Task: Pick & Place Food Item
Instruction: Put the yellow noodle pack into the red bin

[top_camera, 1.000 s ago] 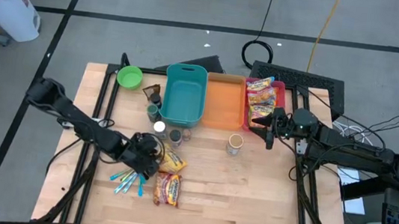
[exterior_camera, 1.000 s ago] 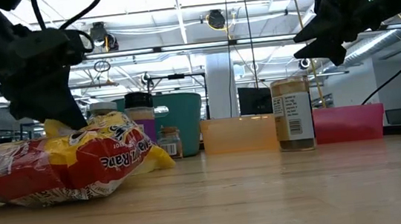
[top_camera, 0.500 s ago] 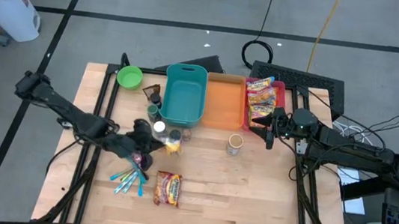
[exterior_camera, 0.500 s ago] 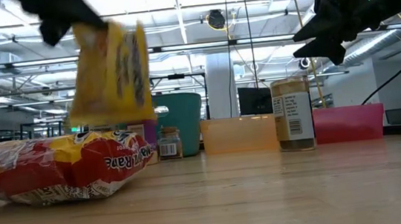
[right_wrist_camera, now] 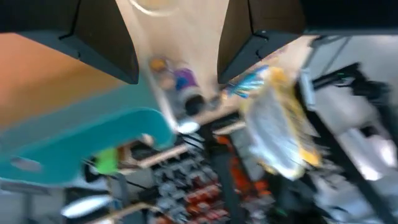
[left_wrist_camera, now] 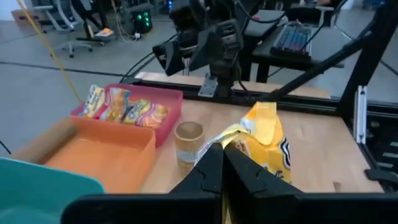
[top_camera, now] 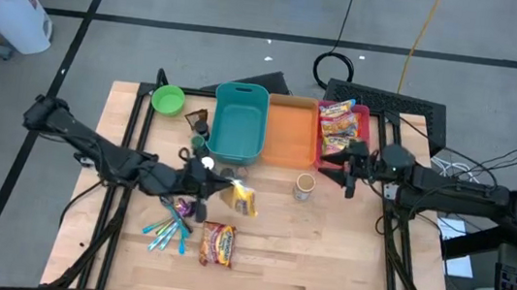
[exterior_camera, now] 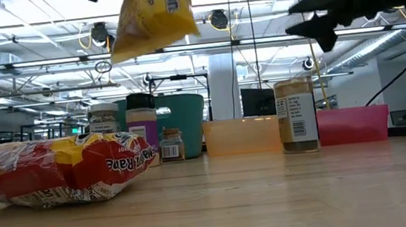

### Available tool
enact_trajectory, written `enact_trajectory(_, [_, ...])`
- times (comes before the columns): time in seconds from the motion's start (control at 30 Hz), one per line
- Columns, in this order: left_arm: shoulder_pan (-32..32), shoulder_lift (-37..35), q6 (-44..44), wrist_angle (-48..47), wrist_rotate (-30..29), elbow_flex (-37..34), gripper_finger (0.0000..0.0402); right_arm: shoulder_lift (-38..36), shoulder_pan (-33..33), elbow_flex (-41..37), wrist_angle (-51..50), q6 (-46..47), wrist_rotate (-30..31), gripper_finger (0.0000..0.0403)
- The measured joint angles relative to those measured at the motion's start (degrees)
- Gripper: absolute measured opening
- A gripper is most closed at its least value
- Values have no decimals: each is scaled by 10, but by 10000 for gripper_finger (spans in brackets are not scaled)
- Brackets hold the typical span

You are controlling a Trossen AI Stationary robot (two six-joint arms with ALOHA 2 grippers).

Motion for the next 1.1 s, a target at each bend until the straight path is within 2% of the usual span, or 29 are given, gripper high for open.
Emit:
enact_trajectory(0.17, [36, 35, -10, 52, 58, 0, 2, 57, 70, 0, 117, 0, 1, 210])
enact_trajectory(0.3, [62, 51, -21, 36, 96, 15, 2, 117, 121, 0, 214, -22, 7, 210])
enact_trajectory(0.4, [73, 68, -27, 28, 102, 30, 2, 157, 155, 1, 265, -71, 57, 210])
enact_trajectory(0.53, [86, 92, -26, 20, 123, 43, 2, 207, 192, 21, 264, -157, 148, 210])
enact_trajectory(0.6, [93, 100, -26, 17, 135, 51, 2, 232, 209, 39, 263, -184, 173, 211])
enact_trajectory(0.8, [110, 134, -28, 11, 166, 68, 1, 314, 257, 89, 261, -256, 198, 234])
enact_trajectory(0.93, [120, 147, -29, 15, 190, 74, 3, 362, 274, 120, 262, -267, 241, 262])
enact_trajectory(1.1, [132, 150, -42, 10, 193, 74, 2, 405, 276, 144, 262, -280, 261, 287])
